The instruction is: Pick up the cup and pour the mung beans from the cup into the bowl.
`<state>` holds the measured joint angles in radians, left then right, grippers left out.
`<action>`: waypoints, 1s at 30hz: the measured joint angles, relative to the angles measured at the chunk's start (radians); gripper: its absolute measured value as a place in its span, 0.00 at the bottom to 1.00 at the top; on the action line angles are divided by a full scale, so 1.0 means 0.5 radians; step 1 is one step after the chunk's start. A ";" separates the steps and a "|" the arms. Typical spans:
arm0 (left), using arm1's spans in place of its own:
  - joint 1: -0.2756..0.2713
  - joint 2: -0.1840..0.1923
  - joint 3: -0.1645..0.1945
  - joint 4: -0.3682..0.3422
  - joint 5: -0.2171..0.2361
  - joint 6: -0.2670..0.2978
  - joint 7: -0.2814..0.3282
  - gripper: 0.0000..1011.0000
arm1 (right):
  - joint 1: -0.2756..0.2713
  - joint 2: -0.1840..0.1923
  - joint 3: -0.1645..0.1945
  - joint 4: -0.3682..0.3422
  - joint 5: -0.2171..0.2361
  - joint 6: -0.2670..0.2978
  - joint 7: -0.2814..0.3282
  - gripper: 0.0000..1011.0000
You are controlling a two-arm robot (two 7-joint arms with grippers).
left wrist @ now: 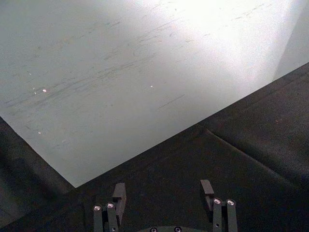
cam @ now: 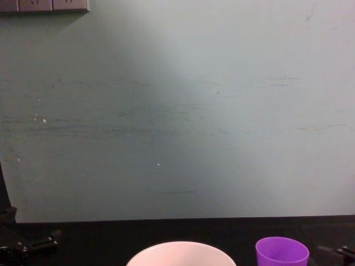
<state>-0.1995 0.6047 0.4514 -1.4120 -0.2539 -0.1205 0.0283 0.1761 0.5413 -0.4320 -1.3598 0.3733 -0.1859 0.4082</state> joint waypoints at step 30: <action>0.000 0.000 0.000 0.000 0.000 0.000 0.000 0.99 | 0.215 -0.270 0.047 0.299 -0.003 0.087 0.217 0.99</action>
<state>-0.1995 0.6047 0.4514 -1.4120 -0.2539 -0.1205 0.0283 0.2834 0.4064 -0.4085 -1.2100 0.3718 -0.1426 0.5166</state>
